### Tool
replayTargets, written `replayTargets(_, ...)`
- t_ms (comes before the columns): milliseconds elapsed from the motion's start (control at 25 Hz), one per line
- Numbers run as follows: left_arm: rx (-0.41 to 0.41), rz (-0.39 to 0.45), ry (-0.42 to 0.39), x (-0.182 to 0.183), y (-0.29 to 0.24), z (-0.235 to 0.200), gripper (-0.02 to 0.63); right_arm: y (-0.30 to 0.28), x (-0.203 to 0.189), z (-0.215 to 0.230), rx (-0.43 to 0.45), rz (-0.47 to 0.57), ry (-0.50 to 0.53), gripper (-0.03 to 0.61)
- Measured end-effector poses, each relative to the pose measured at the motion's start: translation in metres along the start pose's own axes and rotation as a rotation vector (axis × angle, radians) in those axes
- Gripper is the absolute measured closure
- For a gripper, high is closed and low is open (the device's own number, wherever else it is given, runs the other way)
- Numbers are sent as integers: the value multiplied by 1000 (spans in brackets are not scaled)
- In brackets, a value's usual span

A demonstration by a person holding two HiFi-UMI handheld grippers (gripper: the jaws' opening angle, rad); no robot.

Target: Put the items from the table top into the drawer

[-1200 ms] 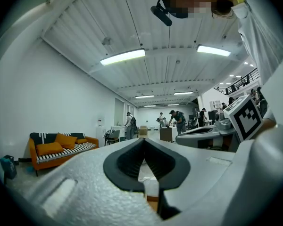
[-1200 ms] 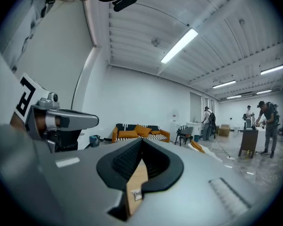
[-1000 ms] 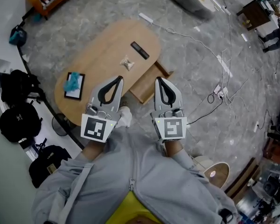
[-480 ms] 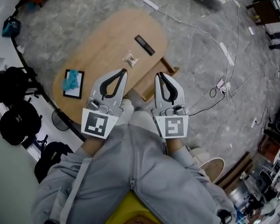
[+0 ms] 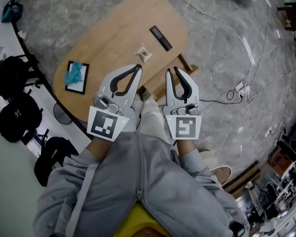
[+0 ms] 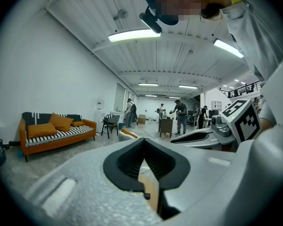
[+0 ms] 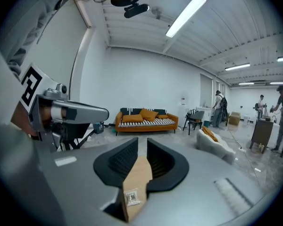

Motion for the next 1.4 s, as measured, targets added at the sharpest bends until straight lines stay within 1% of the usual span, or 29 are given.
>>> replayTargets(120, 8, -1, 22, -13, -15, -5, 611, -19, -17, 8, 15, -16, 5, 514)
replayTargets(400, 1, -24, 39, -50, -52, -12, 611, -58, -69, 32, 55, -65, 51, 503)
replayTargets(560, -2, -48, 30, -74, -73, -16, 611, -81, -102, 43, 79, -100, 79, 497)
replayTargets(840, 5, -82, 51, -123, -108, -27, 611, -124, -163, 59, 115, -135, 119, 491)
replayTargets(1000, 3, -97, 62, -154, -125, -34, 611, -144, -199, 66, 126, -157, 123, 482)
replayTargets(1400, 1, -135, 115, -230, -161, -44, 611, -179, -284, 76, 164, -216, 159, 462)
Point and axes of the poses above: the fingertips, and each gripper's own axes: y backward along the fingers, z to its right, x out of its top, the point moved 7 cm from there along y, backward along the fingers, and after that the axes turned 9 degrees about -x, right-handed, at the moved point
